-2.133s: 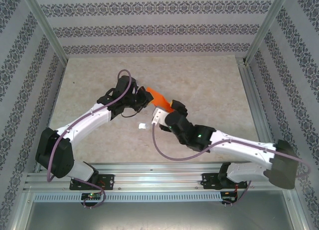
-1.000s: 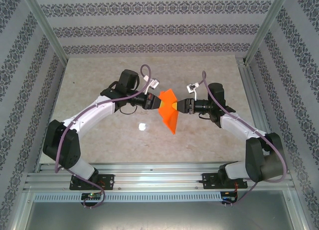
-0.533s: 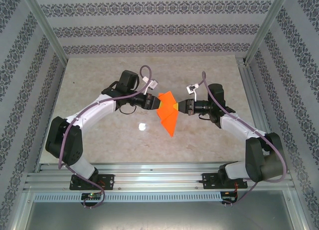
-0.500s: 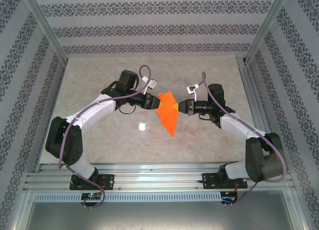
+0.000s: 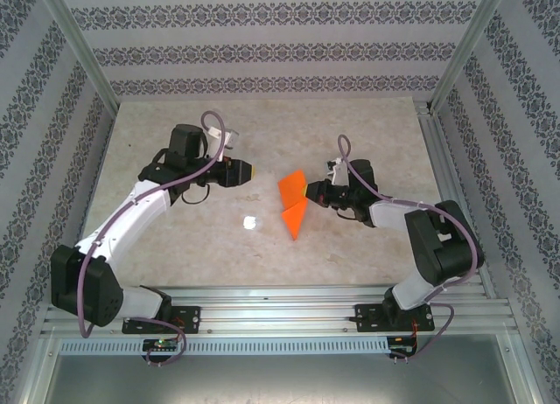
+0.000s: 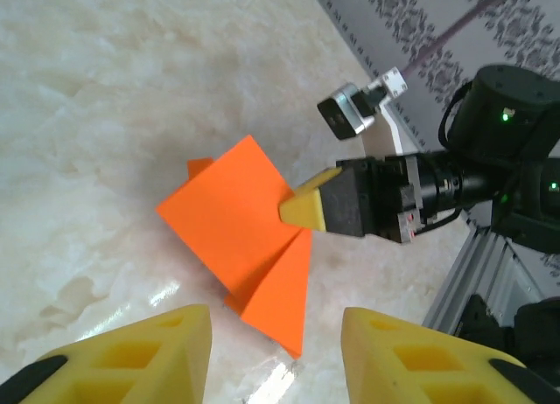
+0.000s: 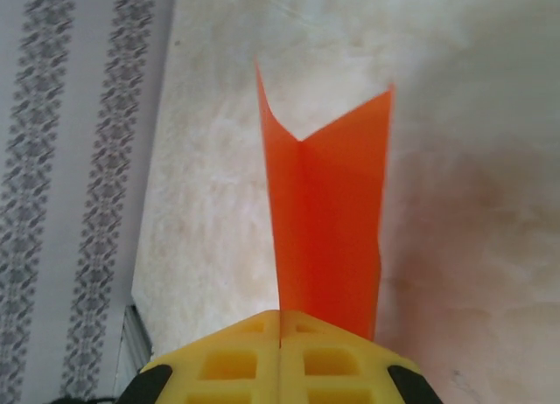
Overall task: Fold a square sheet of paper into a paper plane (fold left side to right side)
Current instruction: Turn over the paper at the center of the table.
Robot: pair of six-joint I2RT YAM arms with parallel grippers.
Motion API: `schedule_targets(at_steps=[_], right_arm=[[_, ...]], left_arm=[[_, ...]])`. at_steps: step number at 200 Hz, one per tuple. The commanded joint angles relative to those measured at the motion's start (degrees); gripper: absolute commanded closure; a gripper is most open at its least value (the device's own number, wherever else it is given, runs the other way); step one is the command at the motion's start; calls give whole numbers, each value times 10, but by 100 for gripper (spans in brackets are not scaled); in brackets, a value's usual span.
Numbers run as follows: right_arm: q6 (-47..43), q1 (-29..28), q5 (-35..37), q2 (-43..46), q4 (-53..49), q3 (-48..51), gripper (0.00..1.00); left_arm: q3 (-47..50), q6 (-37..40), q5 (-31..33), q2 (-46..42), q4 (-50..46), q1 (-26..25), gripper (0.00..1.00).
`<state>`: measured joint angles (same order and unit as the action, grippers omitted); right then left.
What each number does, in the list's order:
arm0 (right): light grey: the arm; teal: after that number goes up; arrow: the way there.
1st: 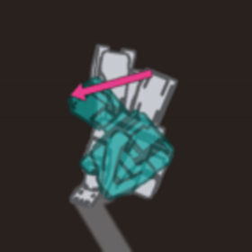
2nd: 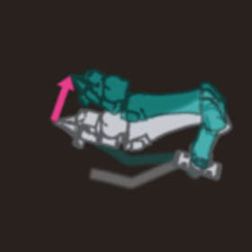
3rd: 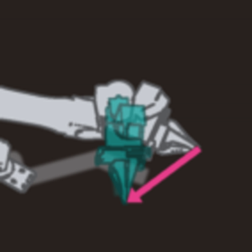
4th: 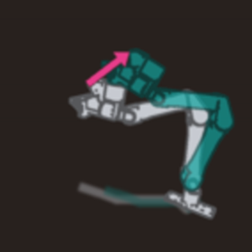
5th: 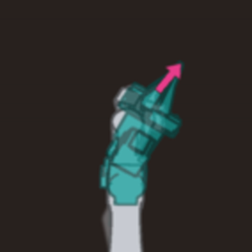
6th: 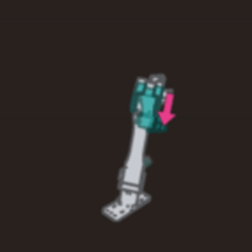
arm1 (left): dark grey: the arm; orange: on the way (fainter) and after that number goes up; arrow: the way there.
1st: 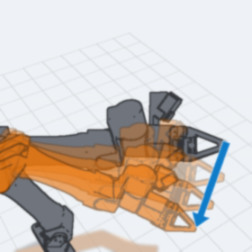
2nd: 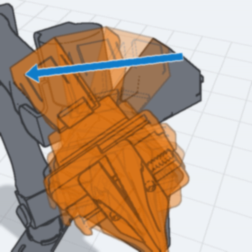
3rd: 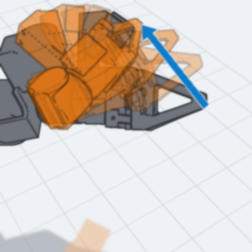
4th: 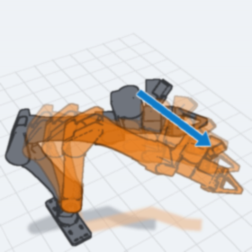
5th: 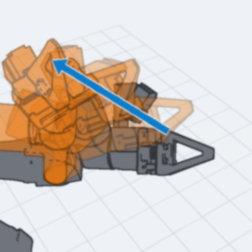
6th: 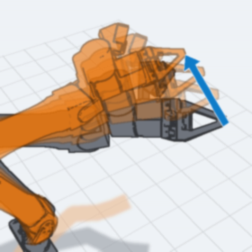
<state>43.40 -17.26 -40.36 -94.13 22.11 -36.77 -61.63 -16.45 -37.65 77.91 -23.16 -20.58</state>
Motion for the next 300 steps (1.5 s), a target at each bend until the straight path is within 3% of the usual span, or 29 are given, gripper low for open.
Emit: schedule_targets(at_steps=[1, 40, 80, 117, 159, 187, 273, 300], right_arm=[[64, -2, 78, -21, 68, 16, 100], [49, -10, 143, -16, 12, 25, 100], [59, -11, 148, -26, 2, 30, 100], [93, -10, 131, -33, 14, 31, 100], [129, -14, 137, -20, -32, 22, 100], [134, -21, 146, -10, -79, 5, 100], [154, -30, 165, 27, -138, -9, 100], [160, -30, 160, 25, -139, -12, 100]], left_arm=[[42, -61, -8, 12, 62, -39, 58], [46, -133, 3, 80, 136, -114, 62], [6, -129, 37, 183, 163, -178, 60], [-24, -10, 124, 226, 147, -223, 47], [-8, 138, 292, 219, 151, -279, 43], [-32, 195, 366, 251, 135, -310, 41], [-93, 206, 416, 342, 124, -333, 39], [-89, 200, 427, 345, 128, -335, 50]])
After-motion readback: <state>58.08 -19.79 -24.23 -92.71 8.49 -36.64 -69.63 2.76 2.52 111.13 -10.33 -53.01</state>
